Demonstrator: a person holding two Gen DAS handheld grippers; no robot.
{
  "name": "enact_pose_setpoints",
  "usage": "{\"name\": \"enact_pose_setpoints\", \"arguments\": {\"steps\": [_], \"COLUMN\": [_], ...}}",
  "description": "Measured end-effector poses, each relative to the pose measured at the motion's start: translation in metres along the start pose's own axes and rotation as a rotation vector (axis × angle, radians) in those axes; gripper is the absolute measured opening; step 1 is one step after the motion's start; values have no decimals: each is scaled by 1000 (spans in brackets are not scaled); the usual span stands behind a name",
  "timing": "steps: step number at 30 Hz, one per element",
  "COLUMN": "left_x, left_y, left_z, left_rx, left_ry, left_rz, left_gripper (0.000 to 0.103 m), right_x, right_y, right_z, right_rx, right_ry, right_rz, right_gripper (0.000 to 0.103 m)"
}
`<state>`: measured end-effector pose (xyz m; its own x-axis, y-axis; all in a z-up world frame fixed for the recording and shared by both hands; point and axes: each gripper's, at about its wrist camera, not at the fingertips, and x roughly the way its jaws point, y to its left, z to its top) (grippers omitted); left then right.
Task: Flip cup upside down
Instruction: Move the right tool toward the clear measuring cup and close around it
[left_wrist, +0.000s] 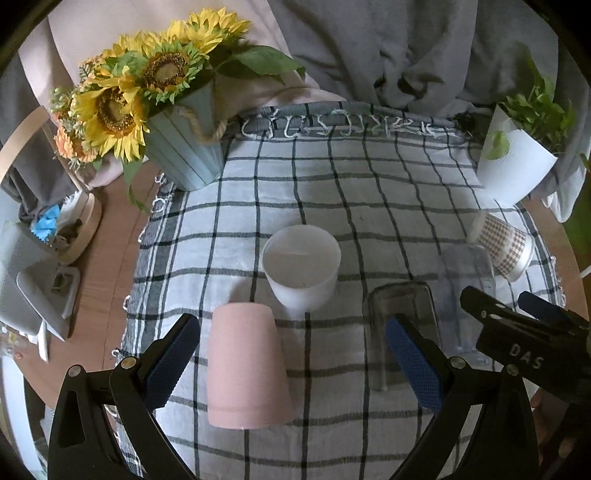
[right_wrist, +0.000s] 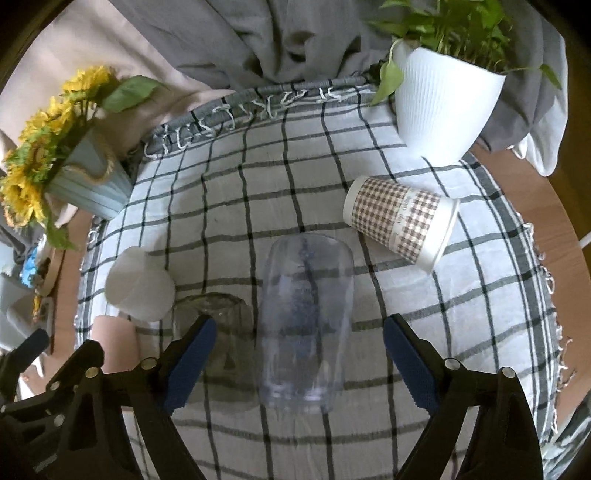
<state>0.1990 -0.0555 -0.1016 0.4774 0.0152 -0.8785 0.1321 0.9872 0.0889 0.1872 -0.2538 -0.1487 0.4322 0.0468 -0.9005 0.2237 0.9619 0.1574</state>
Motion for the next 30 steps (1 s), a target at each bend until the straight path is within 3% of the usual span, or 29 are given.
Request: {"name": "enact_pose_setpoints", "arguments": {"steps": [18,22,30], "left_x": [22,22,16], "left_y": [-10,-13,-24], "left_z": [17,19,15], "left_rx": [13,13,43], "left_ry": [11,10,-2], "left_rz": [22,26,45], "left_gripper": [103,103,103], "right_x": [54,60,58], "right_y": [-7,-10,-12], "right_z": [11,10,10], "right_rx": [51,57,29], "right_ry": [103,118,109], "right_rz": [-18,13,18], "right_gripper": [80,73,72]}}
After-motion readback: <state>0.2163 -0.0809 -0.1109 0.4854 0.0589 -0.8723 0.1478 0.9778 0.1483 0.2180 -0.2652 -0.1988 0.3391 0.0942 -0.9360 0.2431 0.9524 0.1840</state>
